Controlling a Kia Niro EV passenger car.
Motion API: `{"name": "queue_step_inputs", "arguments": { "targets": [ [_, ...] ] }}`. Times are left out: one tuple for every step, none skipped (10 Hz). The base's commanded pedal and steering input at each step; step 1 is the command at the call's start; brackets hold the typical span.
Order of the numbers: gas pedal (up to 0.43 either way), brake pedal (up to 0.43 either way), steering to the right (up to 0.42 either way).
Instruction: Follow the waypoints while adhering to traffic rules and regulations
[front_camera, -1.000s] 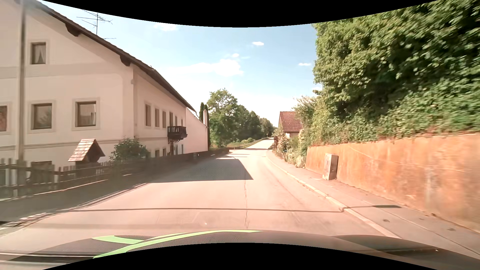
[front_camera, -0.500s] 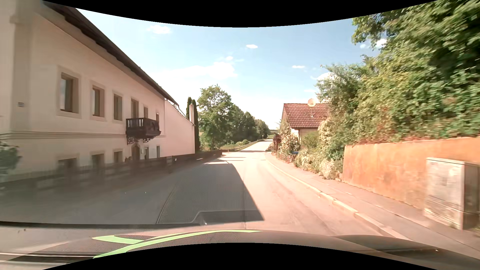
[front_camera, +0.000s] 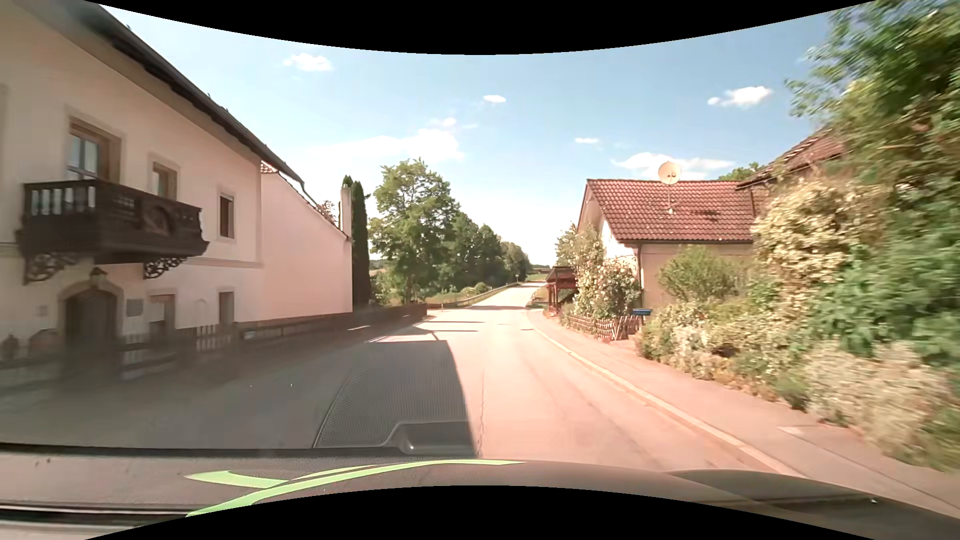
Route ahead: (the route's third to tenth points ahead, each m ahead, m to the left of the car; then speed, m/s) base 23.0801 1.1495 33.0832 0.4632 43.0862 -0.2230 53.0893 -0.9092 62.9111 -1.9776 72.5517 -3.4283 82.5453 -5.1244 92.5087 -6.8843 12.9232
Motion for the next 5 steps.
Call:
{"name": "queue_step_inputs", "arguments": {
  "targets": [
    [0.059, 0.000, 0.012],
    [0.059, 0.000, 0.011],
    [0.059, 0.000, 0.011],
    [0.059, 0.000, 0.010],
    [0.059, 0.000, 0.009]
  ]
}}
